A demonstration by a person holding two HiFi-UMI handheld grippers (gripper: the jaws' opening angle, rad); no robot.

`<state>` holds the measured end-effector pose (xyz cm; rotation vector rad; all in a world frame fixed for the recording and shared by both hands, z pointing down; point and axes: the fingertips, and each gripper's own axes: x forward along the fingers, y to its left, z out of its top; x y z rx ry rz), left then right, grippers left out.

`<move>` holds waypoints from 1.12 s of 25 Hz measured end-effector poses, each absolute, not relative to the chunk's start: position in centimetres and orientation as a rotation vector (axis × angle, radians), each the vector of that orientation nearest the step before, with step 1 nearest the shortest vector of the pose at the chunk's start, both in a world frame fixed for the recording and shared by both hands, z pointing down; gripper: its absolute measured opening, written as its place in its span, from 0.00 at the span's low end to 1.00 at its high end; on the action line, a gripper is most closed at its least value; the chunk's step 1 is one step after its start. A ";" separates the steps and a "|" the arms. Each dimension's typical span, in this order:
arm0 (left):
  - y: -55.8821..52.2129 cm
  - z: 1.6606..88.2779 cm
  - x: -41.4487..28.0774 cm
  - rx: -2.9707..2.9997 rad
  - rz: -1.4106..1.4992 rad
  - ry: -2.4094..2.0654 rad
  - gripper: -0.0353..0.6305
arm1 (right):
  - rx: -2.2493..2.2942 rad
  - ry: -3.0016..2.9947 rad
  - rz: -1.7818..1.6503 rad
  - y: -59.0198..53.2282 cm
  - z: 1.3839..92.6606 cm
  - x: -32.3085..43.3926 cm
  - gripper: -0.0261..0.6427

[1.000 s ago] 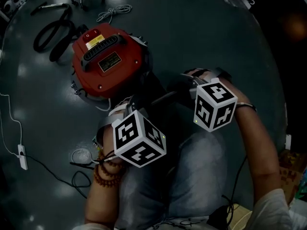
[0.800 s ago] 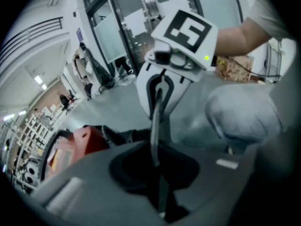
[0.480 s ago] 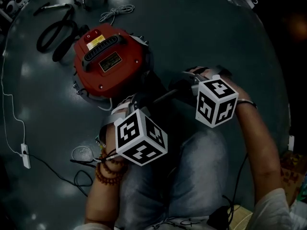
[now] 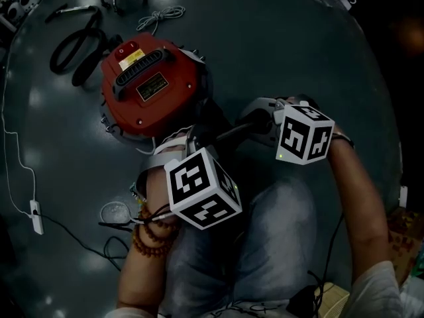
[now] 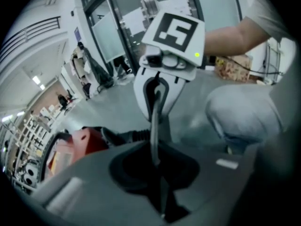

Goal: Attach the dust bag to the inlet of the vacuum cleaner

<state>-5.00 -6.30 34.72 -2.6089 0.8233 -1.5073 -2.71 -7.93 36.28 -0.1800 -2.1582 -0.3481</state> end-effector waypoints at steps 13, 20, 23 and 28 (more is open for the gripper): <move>-5.9 34.9 -5.5 -2.888 -1.301 0.900 0.09 | -0.360 -1.835 -0.572 -7.9 36.1 -3.4 0.10; -6.4 34.3 -4.8 -2.728 -1.472 0.770 0.10 | -0.274 -2.036 -0.395 -8.0 36.1 -2.7 0.10; -6.2 34.3 -5.0 -2.799 -1.425 0.800 0.10 | -0.280 -2.028 -0.410 -7.9 35.8 -2.8 0.10; -6.1 34.7 -5.5 -2.914 -1.336 0.862 0.09 | -0.347 -1.972 -0.432 -7.8 35.1 -3.3 0.10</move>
